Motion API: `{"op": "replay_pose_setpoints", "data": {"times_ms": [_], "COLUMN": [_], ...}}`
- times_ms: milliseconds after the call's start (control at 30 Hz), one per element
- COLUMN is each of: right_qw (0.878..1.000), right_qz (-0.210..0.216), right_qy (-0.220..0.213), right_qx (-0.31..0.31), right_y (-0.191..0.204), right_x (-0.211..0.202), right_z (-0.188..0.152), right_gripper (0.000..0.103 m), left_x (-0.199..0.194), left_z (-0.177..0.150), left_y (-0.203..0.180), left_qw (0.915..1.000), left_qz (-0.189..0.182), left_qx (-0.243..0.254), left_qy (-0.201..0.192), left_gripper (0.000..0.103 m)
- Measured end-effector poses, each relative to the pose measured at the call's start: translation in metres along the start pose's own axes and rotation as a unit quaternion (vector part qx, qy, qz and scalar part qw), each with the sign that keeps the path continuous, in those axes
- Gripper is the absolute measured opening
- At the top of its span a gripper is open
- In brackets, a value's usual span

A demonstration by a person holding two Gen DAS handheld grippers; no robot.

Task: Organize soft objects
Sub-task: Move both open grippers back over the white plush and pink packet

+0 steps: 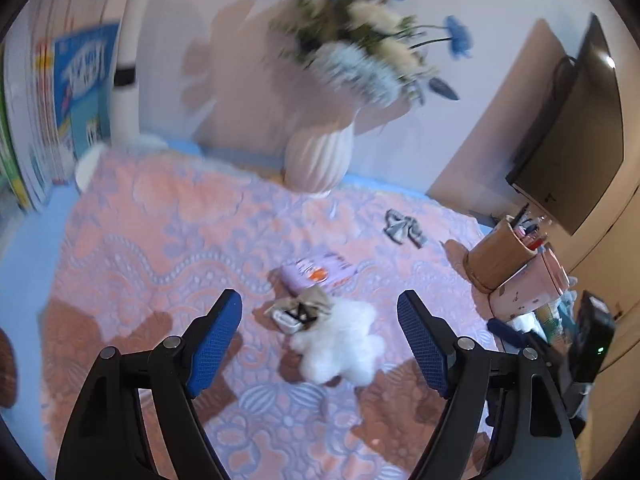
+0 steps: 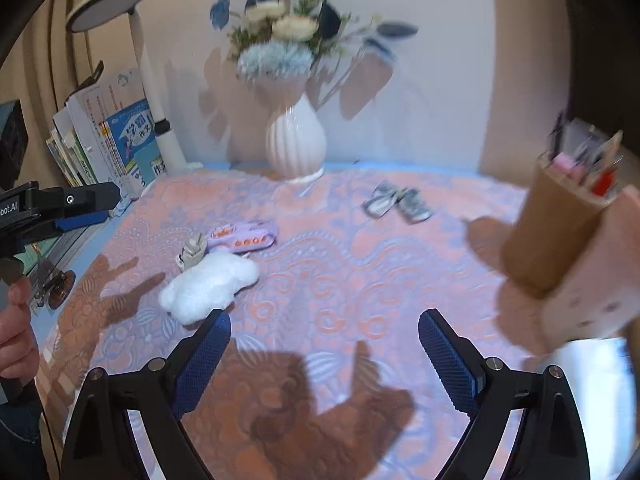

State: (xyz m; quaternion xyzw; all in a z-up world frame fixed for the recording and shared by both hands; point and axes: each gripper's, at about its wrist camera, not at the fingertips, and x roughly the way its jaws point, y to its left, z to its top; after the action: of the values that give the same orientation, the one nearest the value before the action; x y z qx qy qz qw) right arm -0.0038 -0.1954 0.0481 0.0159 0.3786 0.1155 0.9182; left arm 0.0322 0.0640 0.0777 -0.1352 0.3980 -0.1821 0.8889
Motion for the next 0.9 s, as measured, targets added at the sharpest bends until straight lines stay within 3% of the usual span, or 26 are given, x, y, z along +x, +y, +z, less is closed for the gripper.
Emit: {"op": "replay_pose_setpoints", "data": {"times_ms": [133, 367, 533, 667, 767, 900], "right_qw": [1.0, 0.998, 0.997, 0.992, 0.991, 0.989], "right_qz": [0.024, 0.018, 0.02, 0.067, 0.09, 0.103], "right_qy": [0.01, 0.047, 0.058, 0.097, 0.098, 0.107], "right_qx": [0.015, 0.037, 0.043, 0.047, 0.026, 0.02], "right_y": [0.002, -0.009, -0.01, 0.011, 0.037, 0.058], "right_x": [0.015, 0.039, 0.043, 0.049, 0.053, 0.071], "right_z": [-0.001, -0.009, -0.007, 0.006, 0.02, 0.024], "right_gripper": [0.094, 0.094, 0.094, 0.094, 0.094, 0.094], "left_x": [0.027, 0.065, 0.068, 0.065, 0.067, 0.058], "left_z": [-0.002, -0.012, -0.014, -0.012, -0.012, -0.012], "left_y": [0.02, 0.034, 0.039, 0.043, 0.042, 0.039], "left_qw": [0.9995, 0.9956, 0.9972, 0.9947, 0.9928, 0.9929], "left_qz": [-0.023, -0.077, -0.057, -0.086, -0.104, -0.109], "left_qx": [-0.015, -0.045, -0.046, -0.055, -0.054, -0.046], "left_qy": [0.017, 0.03, 0.018, 0.015, 0.026, 0.007], "left_gripper": [0.079, 0.079, 0.079, 0.079, 0.079, 0.079]}}
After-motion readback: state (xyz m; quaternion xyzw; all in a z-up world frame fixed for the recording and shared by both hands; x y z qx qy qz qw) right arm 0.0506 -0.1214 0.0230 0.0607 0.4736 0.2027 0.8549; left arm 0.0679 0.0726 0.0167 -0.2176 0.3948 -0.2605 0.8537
